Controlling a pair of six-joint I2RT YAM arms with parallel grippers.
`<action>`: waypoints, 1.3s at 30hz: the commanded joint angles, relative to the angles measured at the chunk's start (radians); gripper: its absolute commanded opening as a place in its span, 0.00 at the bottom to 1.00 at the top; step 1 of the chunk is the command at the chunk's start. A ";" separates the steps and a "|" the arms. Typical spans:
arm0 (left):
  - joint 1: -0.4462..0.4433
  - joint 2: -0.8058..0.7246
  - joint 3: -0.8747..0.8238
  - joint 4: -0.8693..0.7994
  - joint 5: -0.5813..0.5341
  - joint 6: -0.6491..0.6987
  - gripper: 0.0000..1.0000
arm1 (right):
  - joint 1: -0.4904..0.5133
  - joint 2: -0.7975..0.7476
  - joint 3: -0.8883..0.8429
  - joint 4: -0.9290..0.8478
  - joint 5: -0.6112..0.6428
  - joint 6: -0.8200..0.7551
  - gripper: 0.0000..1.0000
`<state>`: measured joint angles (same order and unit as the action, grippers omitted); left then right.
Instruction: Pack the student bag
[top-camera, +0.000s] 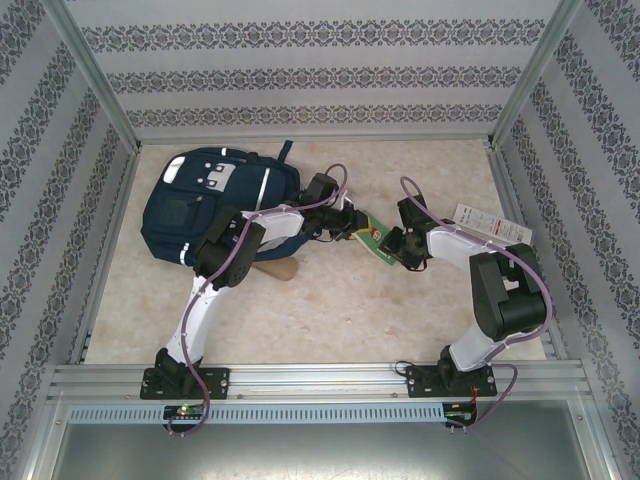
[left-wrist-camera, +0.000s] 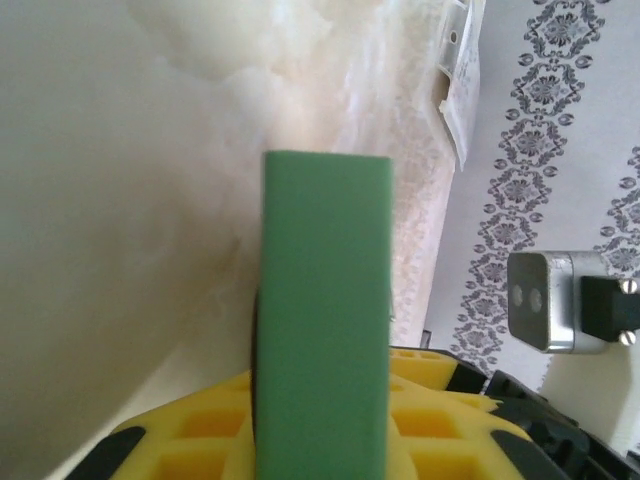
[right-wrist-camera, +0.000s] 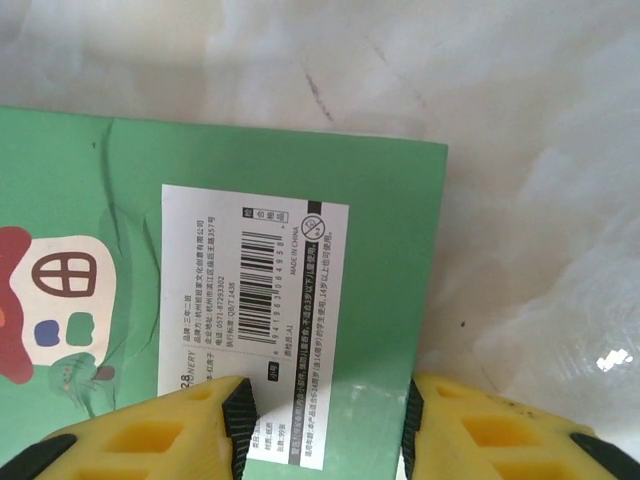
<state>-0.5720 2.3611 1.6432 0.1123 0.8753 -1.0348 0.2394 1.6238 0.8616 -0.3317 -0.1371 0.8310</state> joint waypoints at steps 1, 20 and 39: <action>-0.041 -0.081 0.037 -0.064 0.061 0.051 0.04 | 0.019 -0.019 -0.015 0.019 -0.053 -0.030 0.49; 0.035 -0.243 -0.028 0.335 0.124 -0.289 0.00 | -0.177 -0.200 -0.200 0.674 -0.566 0.292 0.86; 0.076 -0.317 -0.035 0.029 0.104 -0.055 0.28 | -0.208 -0.104 -0.291 1.119 -0.589 0.573 0.00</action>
<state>-0.5079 2.1521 1.5764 0.2848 0.9325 -1.2545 0.0395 1.5230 0.5819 0.7654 -0.7673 1.4120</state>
